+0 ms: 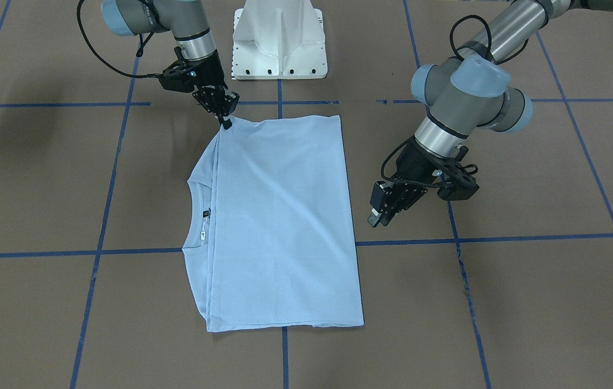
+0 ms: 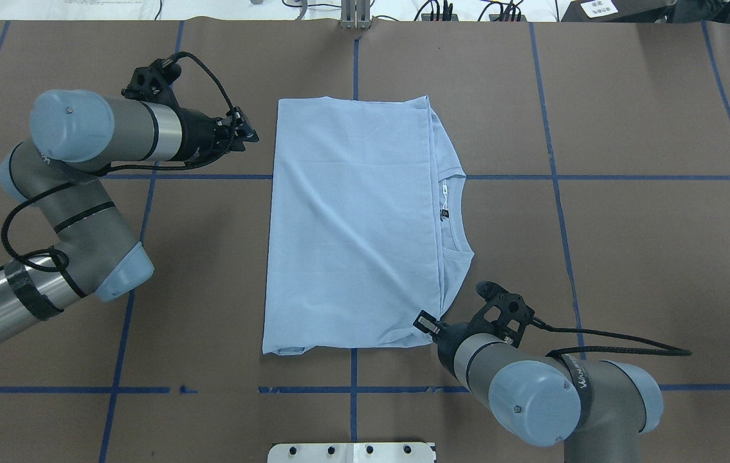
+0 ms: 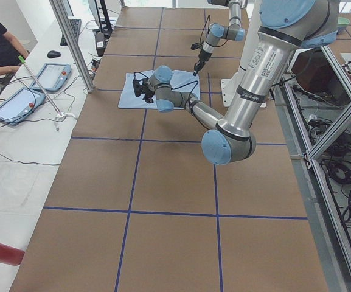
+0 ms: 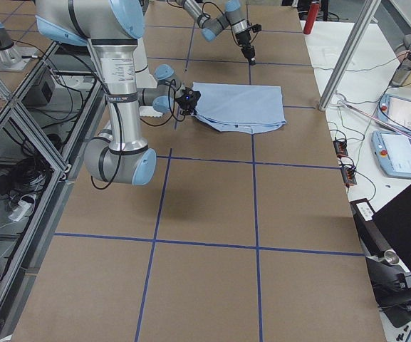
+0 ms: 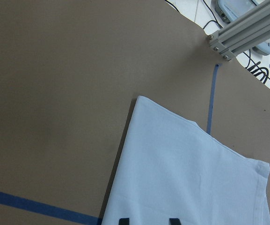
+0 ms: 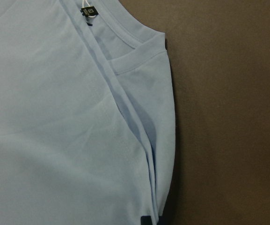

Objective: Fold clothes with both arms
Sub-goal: 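Move the left gripper to the shirt's near corner while the right gripper holds, then grasp the near edge corners of the shirt with both grippers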

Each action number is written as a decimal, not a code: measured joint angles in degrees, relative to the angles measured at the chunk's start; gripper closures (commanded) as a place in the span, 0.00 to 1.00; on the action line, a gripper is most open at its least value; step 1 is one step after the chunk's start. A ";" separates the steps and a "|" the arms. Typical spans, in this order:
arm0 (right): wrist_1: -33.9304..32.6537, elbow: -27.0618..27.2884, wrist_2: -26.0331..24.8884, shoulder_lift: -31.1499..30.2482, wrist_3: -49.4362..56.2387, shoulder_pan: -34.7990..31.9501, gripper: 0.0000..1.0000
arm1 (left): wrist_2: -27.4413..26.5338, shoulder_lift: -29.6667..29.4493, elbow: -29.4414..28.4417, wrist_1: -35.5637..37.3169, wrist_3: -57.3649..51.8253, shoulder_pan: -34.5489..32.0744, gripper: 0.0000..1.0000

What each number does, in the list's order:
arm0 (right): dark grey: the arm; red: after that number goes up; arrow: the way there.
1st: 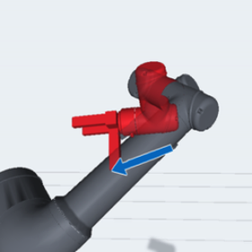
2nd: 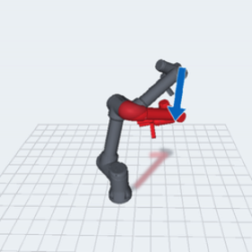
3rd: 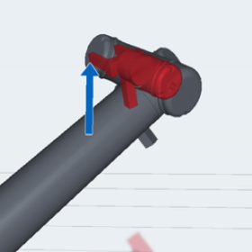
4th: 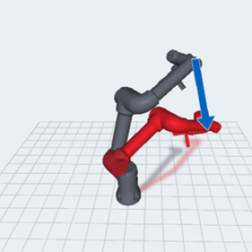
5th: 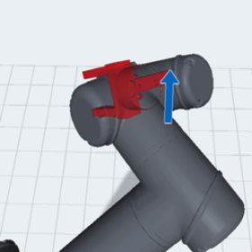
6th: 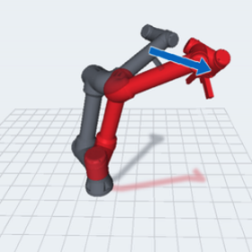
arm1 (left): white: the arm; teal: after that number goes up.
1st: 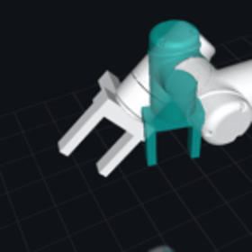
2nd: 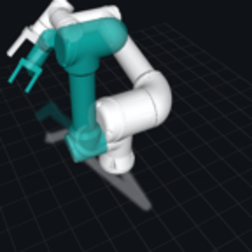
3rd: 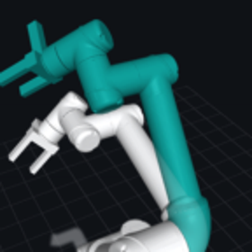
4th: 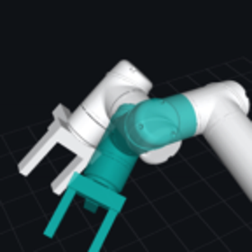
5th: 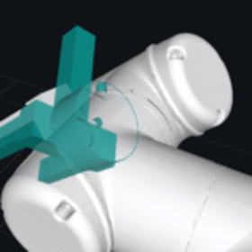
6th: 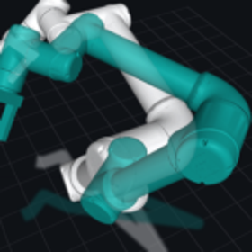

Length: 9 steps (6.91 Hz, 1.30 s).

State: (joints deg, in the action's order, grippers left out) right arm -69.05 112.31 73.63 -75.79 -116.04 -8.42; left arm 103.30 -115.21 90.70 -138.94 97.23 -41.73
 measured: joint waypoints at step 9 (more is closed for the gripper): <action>0.14 1.65 0.47 -1.56 0.02 -0.02 1.00 | -18.65 11.32 19.98 19.86 23.39 31.04 0.47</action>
State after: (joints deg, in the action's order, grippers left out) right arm -68.91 113.97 74.10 -77.34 -116.02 -8.44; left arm 84.65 -103.88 110.68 -119.09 120.62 -10.69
